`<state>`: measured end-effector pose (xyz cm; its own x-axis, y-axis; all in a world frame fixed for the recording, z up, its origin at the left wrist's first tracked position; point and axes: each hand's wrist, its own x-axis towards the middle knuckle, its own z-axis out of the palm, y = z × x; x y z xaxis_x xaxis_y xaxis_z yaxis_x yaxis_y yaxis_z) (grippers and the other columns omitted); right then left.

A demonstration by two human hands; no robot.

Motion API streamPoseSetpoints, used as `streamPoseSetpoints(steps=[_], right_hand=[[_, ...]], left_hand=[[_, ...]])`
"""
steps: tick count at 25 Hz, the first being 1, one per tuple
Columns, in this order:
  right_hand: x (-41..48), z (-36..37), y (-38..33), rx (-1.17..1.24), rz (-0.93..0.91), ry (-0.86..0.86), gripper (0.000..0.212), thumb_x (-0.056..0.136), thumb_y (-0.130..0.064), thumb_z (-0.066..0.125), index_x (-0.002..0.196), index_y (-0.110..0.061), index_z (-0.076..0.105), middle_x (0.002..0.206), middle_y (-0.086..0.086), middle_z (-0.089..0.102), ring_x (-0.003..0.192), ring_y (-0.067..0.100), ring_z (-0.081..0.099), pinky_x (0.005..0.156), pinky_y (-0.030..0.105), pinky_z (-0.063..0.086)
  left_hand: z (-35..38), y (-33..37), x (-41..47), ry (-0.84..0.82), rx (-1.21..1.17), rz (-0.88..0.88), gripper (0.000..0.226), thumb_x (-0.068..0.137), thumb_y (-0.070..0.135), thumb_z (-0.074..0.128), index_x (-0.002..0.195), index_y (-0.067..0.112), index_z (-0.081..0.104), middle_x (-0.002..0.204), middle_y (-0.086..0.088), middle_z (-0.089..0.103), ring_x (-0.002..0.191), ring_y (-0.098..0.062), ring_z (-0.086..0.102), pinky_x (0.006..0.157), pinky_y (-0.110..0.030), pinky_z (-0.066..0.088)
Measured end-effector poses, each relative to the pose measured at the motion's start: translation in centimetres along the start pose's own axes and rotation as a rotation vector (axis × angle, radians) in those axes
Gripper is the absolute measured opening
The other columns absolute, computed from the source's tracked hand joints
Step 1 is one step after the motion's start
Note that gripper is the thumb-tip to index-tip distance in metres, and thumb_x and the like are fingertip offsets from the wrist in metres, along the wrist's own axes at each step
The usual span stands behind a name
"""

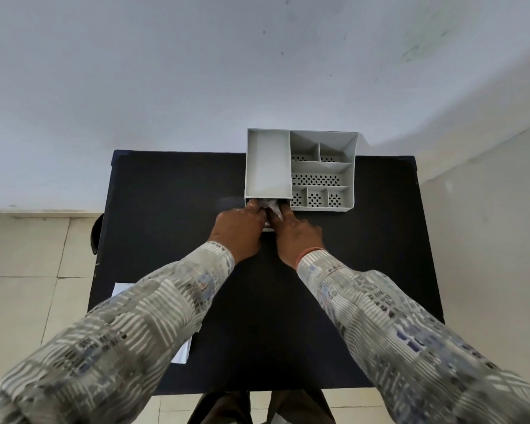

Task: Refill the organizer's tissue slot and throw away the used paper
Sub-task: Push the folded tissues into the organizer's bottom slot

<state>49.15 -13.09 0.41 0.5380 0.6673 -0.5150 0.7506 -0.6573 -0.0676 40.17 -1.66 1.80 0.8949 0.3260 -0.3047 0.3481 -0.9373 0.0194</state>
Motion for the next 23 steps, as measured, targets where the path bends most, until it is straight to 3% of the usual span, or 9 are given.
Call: streamPoseSetpoints(steps=[3, 5, 10, 12, 15, 19, 21, 23], right_hand=[[1.4, -1.6, -0.7, 0.069, 0.020, -0.044, 0.058, 0.104, -0.015, 0.047, 0.157, -0.033, 0.034, 0.157, 0.007, 0.037, 0.126, 0.043, 0.061, 0.097, 0.061, 0.053], [1.5, -2.0, -0.6, 0.070, -0.010, -0.056, 0.055, 0.105, -0.017, 0.044, 0.157, -0.032, 0.035, 0.155, 0.009, 0.039, 0.129, 0.043, 0.059, 0.099, 0.058, 0.052], [-2.0, -0.2, -0.2, -0.089, -0.142, 0.225, 0.068, 0.094, -0.016, 0.054, 0.160, -0.023, 0.037, 0.167, 0.006, 0.040, 0.095, 0.034, 0.075, 0.073, 0.043, 0.058], [-2.2, 0.5, -0.3, -0.076, -0.113, 0.192, 0.071, 0.094, -0.014, 0.055, 0.161, -0.024, 0.034, 0.165, 0.002, 0.041, 0.099, 0.032, 0.075, 0.073, 0.042, 0.058], [-0.5, -0.4, -0.4, -0.012, -0.032, 0.170, 0.052, 0.101, -0.016, 0.050, 0.152, -0.025, 0.044, 0.148, 0.004, 0.053, 0.107, 0.035, 0.072, 0.077, 0.045, 0.056], [0.7, -2.1, -0.3, 0.049, -0.027, 0.151, 0.041, 0.103, -0.022, 0.048, 0.144, -0.026, 0.051, 0.137, 0.006, 0.062, 0.114, 0.036, 0.070, 0.085, 0.046, 0.056], [-0.6, -2.3, -0.2, 0.076, -0.045, 0.290, 0.035, 0.101, -0.025, 0.052, 0.136, -0.024, 0.059, 0.129, 0.005, 0.068, 0.104, 0.033, 0.073, 0.079, 0.043, 0.058], [-2.4, -2.0, -0.2, 0.079, -0.069, 0.393, 0.026, 0.099, -0.027, 0.054, 0.119, -0.020, 0.069, 0.117, 0.005, 0.072, 0.092, 0.032, 0.075, 0.071, 0.040, 0.059]], left_hand=[[1.7, -0.2, -1.8, 0.111, -0.006, 0.048, 0.060, 0.084, 0.020, 0.076, 0.142, 0.011, 0.064, 0.150, -0.011, 0.062, 0.071, -0.030, 0.078, 0.049, -0.033, 0.052], [2.5, -0.6, -2.1, 0.111, 0.040, 0.058, 0.062, 0.085, 0.019, 0.076, 0.145, 0.010, 0.063, 0.152, -0.011, 0.062, 0.064, -0.028, 0.077, 0.045, -0.029, 0.044], [1.2, -0.8, 0.1, -0.012, 0.052, -0.010, 0.049, 0.103, 0.017, 0.054, 0.152, 0.020, 0.051, 0.155, -0.004, 0.054, 0.096, -0.033, 0.079, 0.065, -0.041, 0.060], [0.5, -0.6, 0.5, -0.016, 0.040, -0.005, 0.046, 0.104, 0.017, 0.054, 0.150, 0.020, 0.054, 0.152, -0.004, 0.055, 0.102, -0.034, 0.077, 0.071, -0.043, 0.062], [0.0, -0.4, 0.0, 0.023, 0.023, -0.002, 0.048, 0.100, 0.020, 0.060, 0.148, 0.020, 0.056, 0.146, -0.006, 0.060, 0.100, -0.035, 0.077, 0.070, -0.043, 0.062], [0.2, 0.3, -2.4, 0.094, -0.044, 0.013, 0.056, 0.085, 0.020, 0.073, 0.140, 0.011, 0.064, 0.135, -0.012, 0.067, 0.073, -0.033, 0.078, 0.051, -0.038, 0.058], [0.1, 0.5, -2.9, 0.023, -0.079, 0.003, 0.044, 0.090, 0.024, 0.067, 0.133, 0.014, 0.065, 0.132, -0.012, 0.066, 0.077, -0.035, 0.078, 0.055, -0.039, 0.059], [-0.3, 0.7, -2.5, -0.030, -0.107, -0.034, 0.043, 0.096, 0.028, 0.058, 0.137, 0.016, 0.062, 0.138, -0.010, 0.063, 0.094, -0.037, 0.077, 0.069, -0.043, 0.062]])
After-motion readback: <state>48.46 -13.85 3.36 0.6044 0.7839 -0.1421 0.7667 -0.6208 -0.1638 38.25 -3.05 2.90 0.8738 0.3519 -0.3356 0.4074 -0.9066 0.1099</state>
